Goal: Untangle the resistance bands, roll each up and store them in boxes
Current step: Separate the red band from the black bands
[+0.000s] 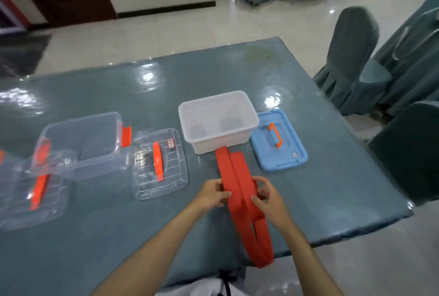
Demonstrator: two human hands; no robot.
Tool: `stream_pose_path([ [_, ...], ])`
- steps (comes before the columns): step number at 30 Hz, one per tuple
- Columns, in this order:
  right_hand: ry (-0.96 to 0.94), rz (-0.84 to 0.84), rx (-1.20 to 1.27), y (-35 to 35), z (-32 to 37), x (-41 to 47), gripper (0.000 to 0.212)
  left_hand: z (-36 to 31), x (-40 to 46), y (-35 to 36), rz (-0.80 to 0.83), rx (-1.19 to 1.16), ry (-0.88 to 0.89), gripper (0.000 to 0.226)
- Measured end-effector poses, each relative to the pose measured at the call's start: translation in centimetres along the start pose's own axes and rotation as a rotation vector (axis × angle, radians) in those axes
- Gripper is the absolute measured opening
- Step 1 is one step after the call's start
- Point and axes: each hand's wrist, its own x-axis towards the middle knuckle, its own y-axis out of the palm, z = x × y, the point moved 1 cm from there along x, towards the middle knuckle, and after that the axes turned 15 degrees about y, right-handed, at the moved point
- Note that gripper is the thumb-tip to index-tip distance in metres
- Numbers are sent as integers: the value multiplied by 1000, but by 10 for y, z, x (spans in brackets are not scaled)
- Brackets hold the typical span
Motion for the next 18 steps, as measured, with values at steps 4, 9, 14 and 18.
stream_pose_path([
  [4,66,-9,-197,11,-36,6,70,37,5,-2,-159,155,-85,84],
  [9,16,-57,-270,20,-48,10,69,60,1,0,-267,260,113,86],
  [14,-41,-124,-326,16,-53,6,56,69,0,10,-318,217,117,60],
  [18,95,-308,-180,9,-64,-2,38,79,4,6,-342,148,-52,35],
])
